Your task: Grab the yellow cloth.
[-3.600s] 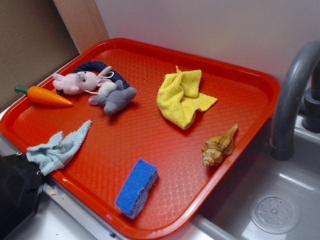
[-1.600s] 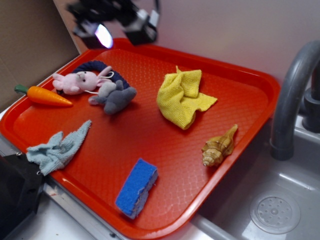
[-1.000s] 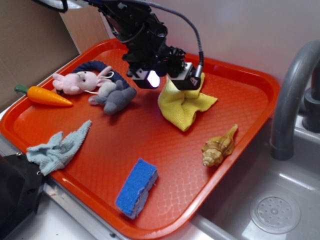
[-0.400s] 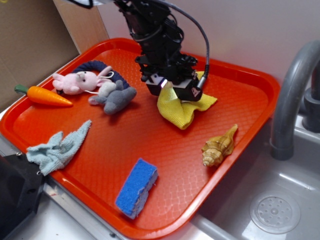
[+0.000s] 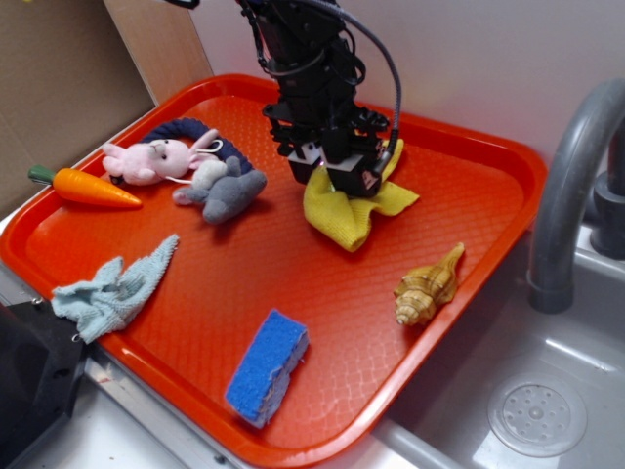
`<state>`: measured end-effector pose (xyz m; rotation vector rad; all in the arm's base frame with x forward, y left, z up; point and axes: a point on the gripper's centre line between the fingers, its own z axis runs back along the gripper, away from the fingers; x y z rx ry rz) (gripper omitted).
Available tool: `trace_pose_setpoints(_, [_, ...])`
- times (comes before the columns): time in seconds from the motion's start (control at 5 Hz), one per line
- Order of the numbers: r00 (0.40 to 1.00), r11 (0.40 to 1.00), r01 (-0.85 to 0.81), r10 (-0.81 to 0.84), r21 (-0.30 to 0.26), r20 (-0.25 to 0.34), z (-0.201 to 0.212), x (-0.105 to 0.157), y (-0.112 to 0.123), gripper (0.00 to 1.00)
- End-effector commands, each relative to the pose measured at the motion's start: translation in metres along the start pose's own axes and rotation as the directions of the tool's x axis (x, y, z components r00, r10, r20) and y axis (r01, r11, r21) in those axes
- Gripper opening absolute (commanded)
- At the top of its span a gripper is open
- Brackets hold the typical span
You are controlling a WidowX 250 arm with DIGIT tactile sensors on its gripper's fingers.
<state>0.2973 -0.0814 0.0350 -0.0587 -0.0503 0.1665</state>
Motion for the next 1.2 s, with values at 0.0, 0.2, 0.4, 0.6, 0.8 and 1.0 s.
trace_pose_setpoints(0.0, [0.993, 0.945, 0.092, -0.111, 0.314, 0.044, 0.093, 0.002, 0.035, 0.00])
trace_pose_setpoints(0.2, [0.984, 0.966, -0.050, 0.005, 0.252, 0.176, 0.142, -0.029, 0.054, 0.00])
trace_pose_setpoints(0.4, [0.980, 0.990, -0.035, 0.008, 0.135, 0.200, 0.189, -0.051, 0.057, 0.00])
trace_pose_setpoints(0.6, [0.976, 0.997, 0.081, -0.076, -0.017, 0.204, 0.220, -0.062, 0.048, 0.00])
trace_pose_setpoints(0.8, [0.980, 0.995, 0.085, -0.074, -0.049, 0.186, 0.207, -0.055, 0.037, 0.00])
trace_pose_setpoints(1.0, [0.985, 0.996, 0.086, -0.085, 0.002, 0.150, 0.192, -0.050, 0.028, 0.00])
